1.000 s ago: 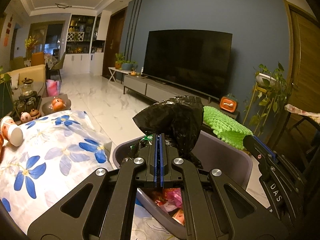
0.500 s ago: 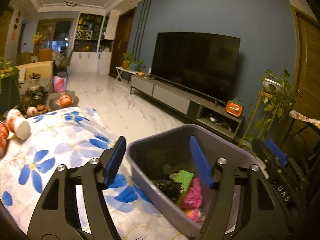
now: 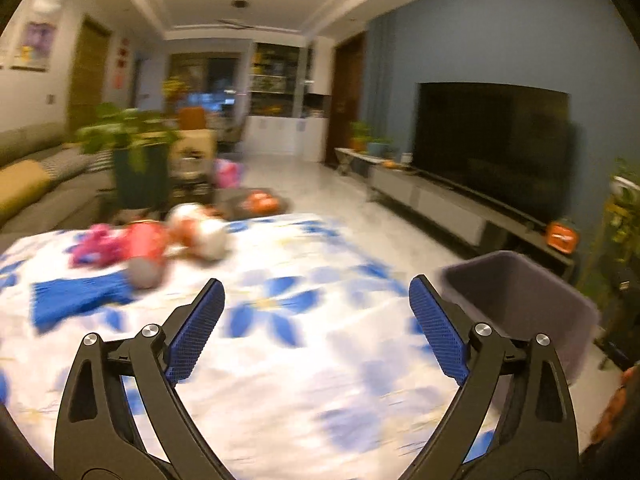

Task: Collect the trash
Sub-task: 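Move both open tools back toward the blue mesh net and red cup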

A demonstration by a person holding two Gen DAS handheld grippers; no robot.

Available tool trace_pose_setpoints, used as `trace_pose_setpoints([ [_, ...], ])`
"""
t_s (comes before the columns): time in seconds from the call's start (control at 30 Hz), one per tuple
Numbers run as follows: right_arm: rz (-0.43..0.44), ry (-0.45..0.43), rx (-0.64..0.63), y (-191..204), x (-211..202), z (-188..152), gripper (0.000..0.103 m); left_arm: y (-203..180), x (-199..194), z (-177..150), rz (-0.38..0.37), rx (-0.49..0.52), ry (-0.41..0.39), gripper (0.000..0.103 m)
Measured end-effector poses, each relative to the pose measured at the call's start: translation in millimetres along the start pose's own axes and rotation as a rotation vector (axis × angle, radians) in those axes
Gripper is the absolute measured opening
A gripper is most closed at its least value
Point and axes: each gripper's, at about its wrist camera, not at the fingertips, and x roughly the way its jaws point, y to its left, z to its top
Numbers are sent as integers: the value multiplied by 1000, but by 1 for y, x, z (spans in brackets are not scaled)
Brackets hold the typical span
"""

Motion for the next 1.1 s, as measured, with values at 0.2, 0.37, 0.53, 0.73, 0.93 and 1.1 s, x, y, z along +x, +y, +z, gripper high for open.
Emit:
trace_pose_setpoints([
  [0.2, 113, 18, -40, 48, -5, -2, 86, 70, -19, -2, 201, -34, 10, 92],
  [0.37, 230, 18, -77, 97, -9, -2, 86, 123, -44, -2, 307, -86, 2, 92],
  [0.53, 325, 20, -111, 142, -11, -2, 86, 161, -60, 1, 370, -113, -8, 92],
  [0.73, 400, 42, -134, 183, -3, -8, 86, 211, -69, -4, 426, -149, 1, 92],
  [0.93, 451, 74, -142, 216, 11, -14, 86, 244, -55, -8, 407, -204, 33, 92],
  [1.1, 470, 85, -147, 234, 21, -18, 86, 245, -24, -9, 386, -166, 81, 92],
])
